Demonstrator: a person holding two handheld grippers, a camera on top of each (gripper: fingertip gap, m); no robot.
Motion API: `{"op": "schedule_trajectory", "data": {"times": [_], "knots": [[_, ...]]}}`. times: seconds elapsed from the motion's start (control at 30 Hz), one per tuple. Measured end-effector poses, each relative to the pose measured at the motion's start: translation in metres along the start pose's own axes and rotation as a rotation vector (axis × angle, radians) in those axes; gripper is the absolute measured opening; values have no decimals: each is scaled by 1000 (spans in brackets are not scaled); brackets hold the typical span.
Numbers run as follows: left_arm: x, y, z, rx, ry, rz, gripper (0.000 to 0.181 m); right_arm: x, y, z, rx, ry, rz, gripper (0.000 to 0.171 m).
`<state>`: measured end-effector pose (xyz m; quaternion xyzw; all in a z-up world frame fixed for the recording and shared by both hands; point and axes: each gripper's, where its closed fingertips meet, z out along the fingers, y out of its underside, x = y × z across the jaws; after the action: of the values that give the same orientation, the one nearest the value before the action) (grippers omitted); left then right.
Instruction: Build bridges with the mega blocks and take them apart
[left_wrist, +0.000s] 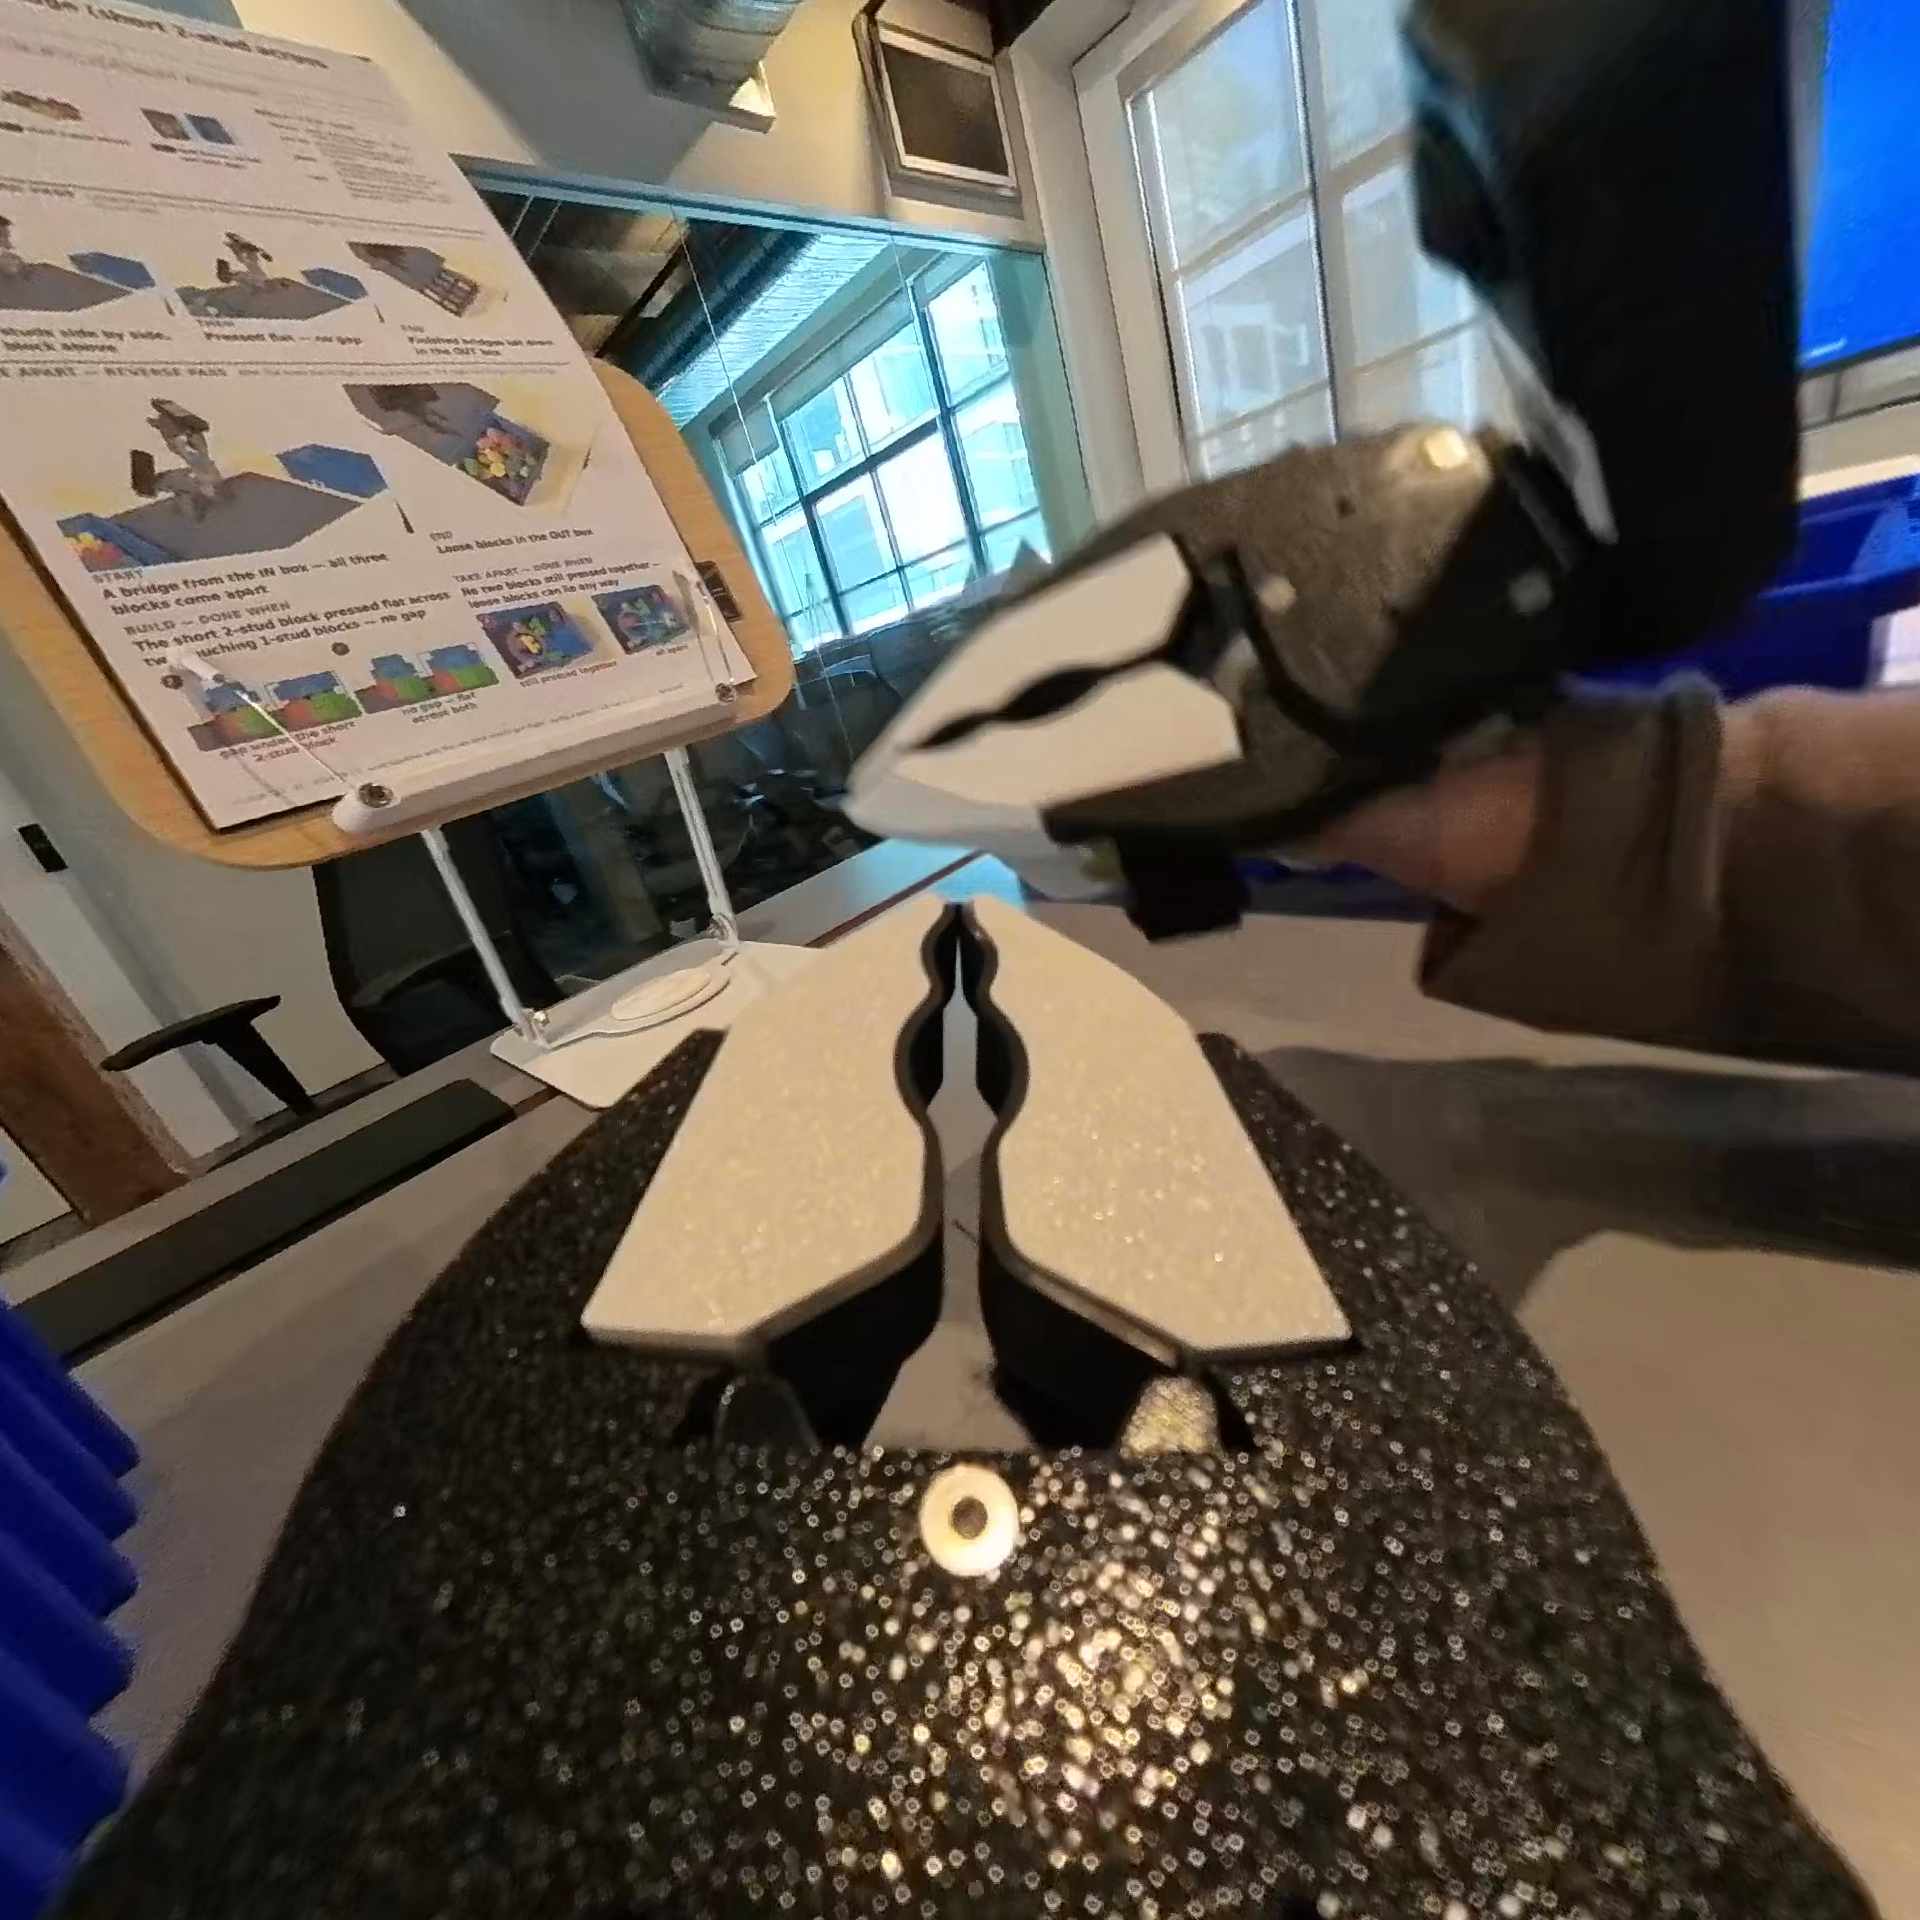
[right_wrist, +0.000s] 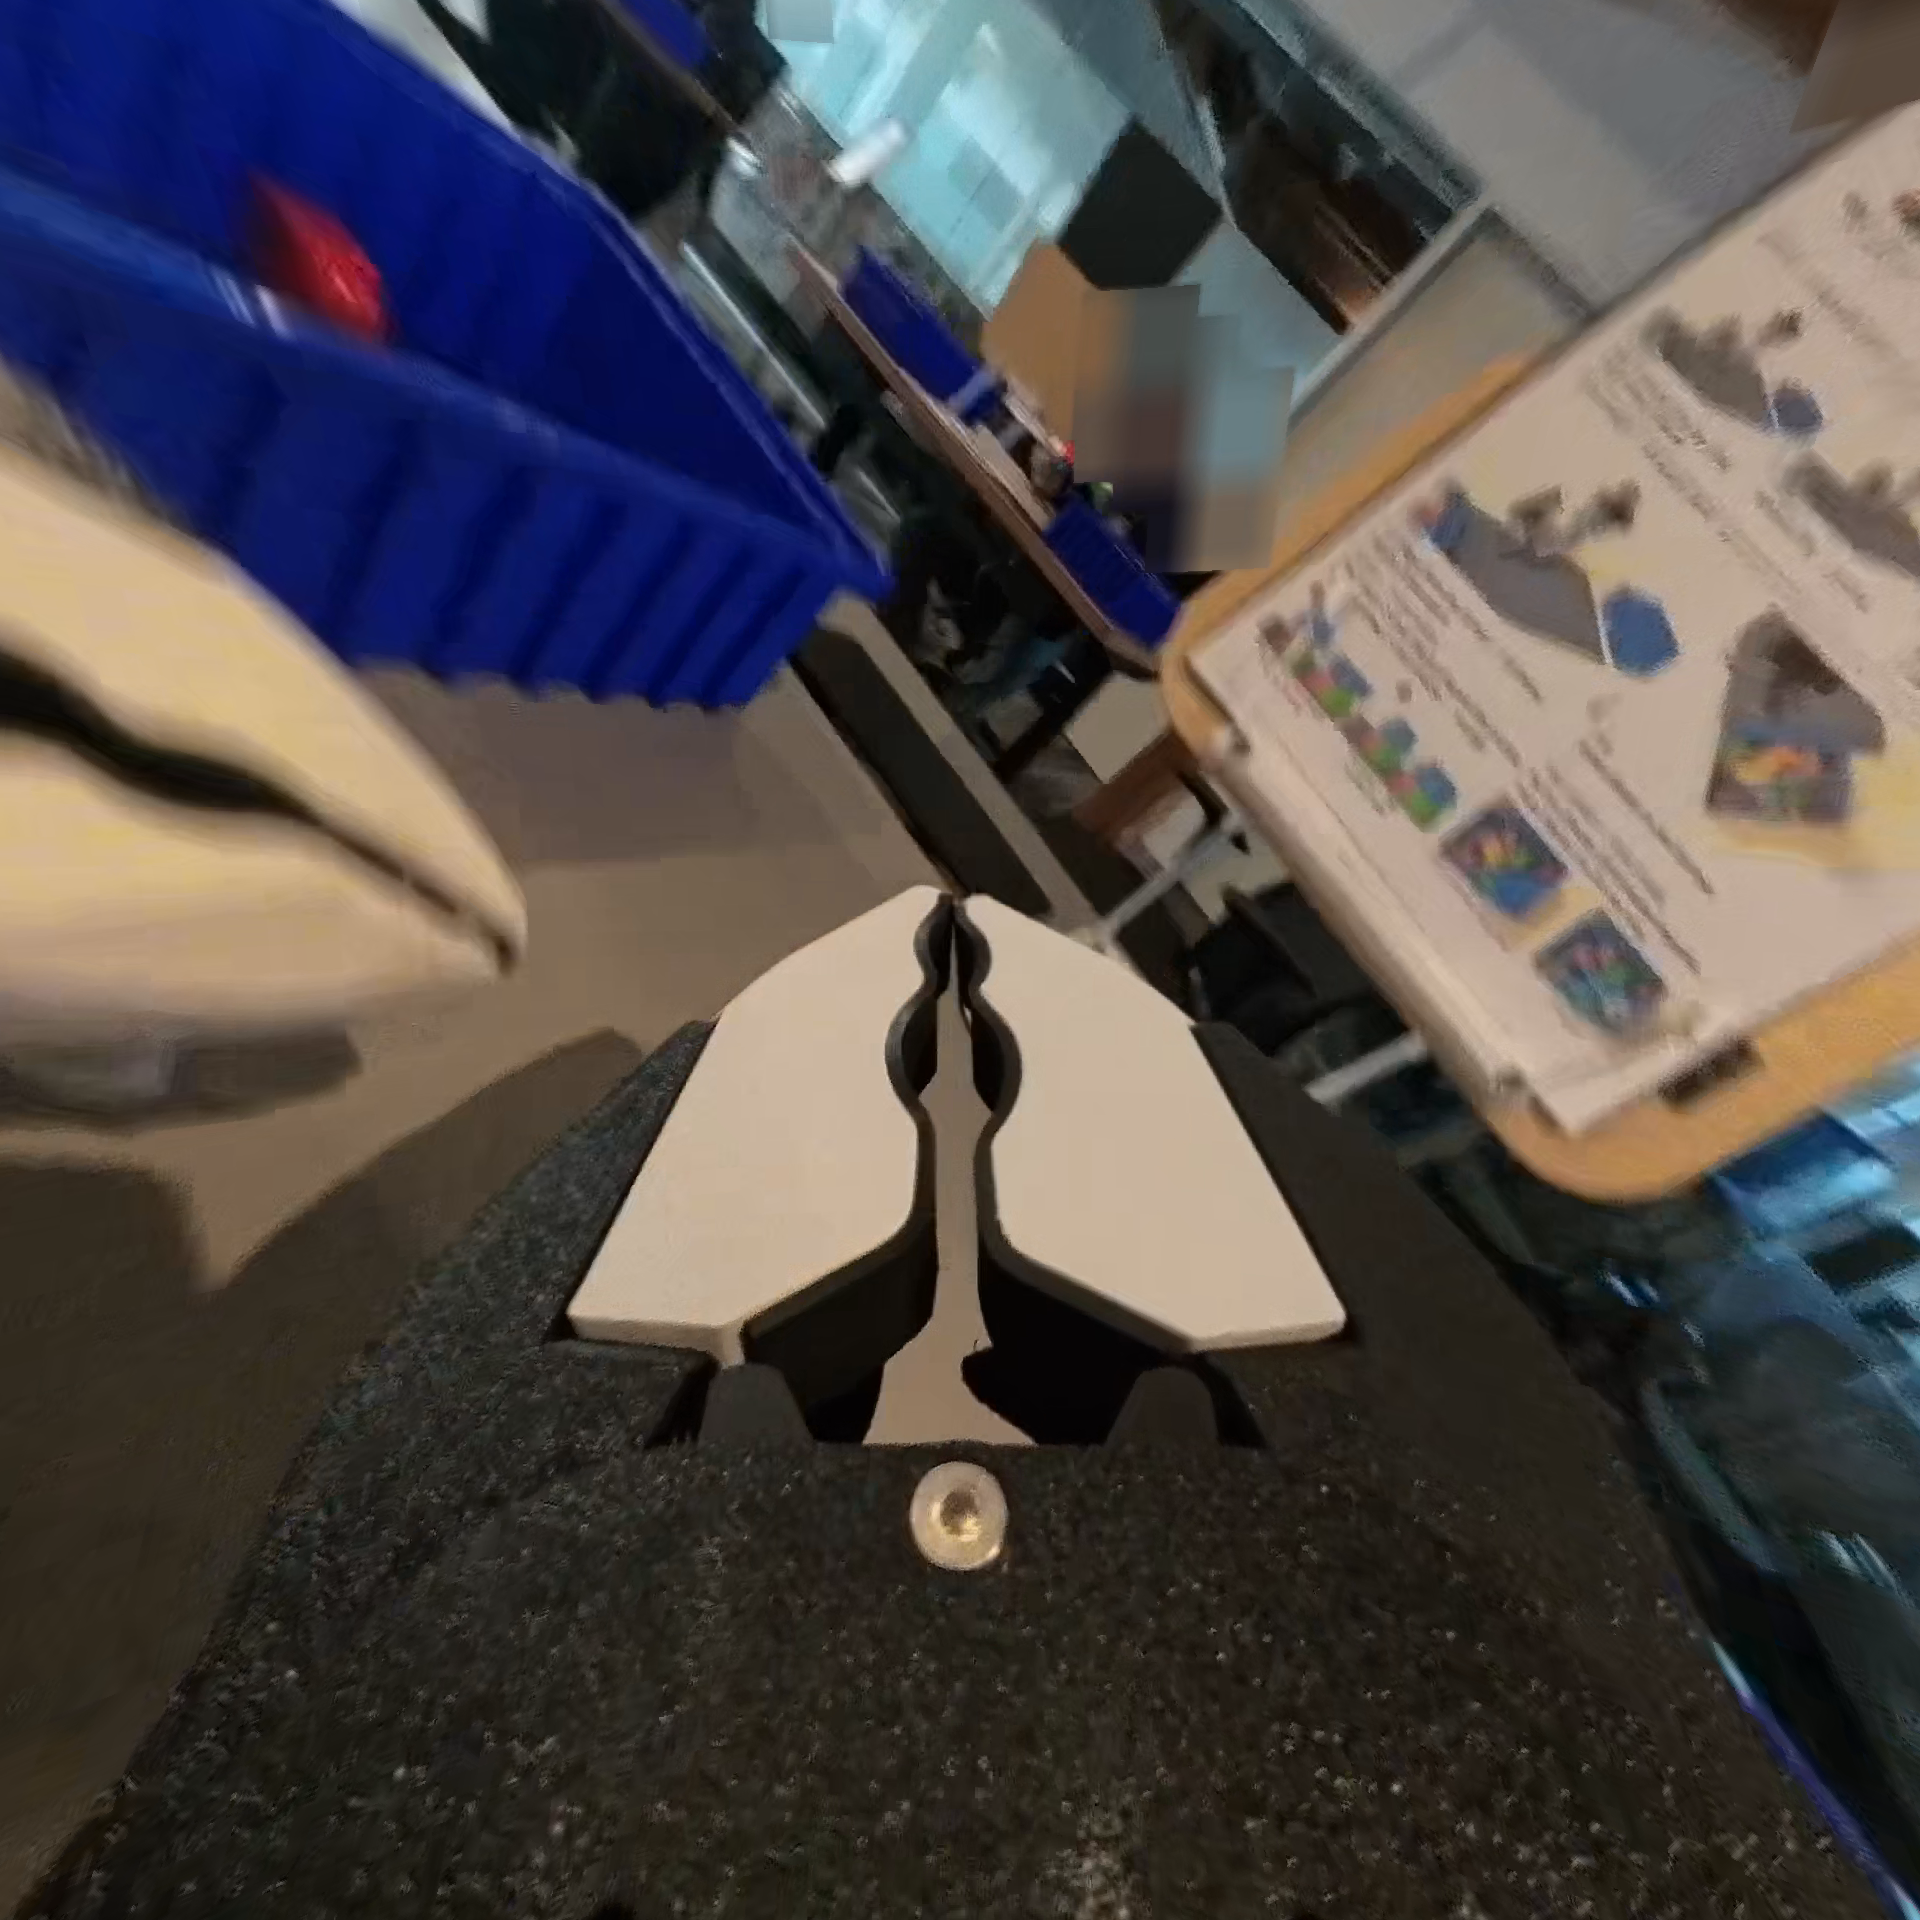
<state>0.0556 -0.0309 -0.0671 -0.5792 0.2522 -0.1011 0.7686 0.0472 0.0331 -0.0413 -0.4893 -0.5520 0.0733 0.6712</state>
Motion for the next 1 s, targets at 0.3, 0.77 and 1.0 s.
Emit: {"op": "schedule_trajectory", "data": {"times": [0.3, 0.77, 1.0], "knots": [[2, -3, -2, 26, 22, -9, 0, -107, -167, 56, 82, -856, -205, 18], [6, -5, -6, 39, 49, 7, 0, -319, -148, 64, -548, -1720, -380, 52], [7, -5, -6, 39, 54, 11, 0, -329, -141, 63, -744, -1795, -286, 52]]}}
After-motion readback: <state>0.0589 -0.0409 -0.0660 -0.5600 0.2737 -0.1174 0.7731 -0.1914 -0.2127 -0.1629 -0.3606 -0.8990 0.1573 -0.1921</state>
